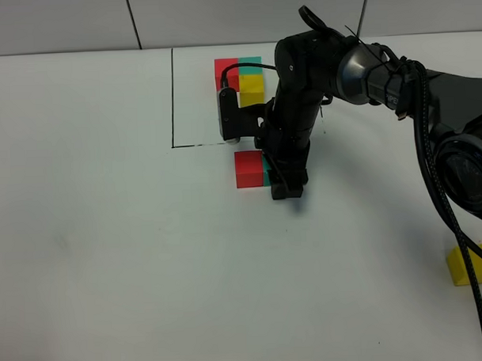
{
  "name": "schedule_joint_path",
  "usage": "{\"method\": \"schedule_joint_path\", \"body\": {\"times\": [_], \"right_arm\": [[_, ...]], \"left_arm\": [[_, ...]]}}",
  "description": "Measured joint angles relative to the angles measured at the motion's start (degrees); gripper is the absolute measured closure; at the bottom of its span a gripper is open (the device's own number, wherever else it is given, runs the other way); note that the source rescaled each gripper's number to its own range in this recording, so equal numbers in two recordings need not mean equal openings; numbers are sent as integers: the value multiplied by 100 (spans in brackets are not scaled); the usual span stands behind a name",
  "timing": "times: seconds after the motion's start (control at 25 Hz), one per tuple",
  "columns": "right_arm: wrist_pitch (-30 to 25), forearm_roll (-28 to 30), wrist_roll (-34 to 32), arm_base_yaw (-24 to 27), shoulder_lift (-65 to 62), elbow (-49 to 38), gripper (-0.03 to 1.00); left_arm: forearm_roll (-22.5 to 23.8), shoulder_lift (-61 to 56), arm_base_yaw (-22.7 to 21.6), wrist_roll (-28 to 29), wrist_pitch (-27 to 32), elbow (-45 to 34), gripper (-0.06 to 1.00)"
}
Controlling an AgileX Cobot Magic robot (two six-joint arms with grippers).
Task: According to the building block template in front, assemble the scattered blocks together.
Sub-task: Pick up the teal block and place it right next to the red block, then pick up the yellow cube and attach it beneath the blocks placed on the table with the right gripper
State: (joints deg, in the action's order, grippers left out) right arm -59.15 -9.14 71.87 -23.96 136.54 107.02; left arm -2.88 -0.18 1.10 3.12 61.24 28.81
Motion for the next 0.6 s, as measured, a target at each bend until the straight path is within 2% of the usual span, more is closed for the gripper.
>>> {"method": "schedule_joint_path", "body": {"times": [0.16,0.48,0.6], "right_arm": [[0,96,-76,-16,-35,0,47],[-20,422,-552,109,-389,-17,43],[-215,440,-828,230,-538,-17,38]], "left_arm": [[0,0,0,5,0,0,40],[0,0,0,5,0,0,40],[0,0,0,5,0,0,40]]}}
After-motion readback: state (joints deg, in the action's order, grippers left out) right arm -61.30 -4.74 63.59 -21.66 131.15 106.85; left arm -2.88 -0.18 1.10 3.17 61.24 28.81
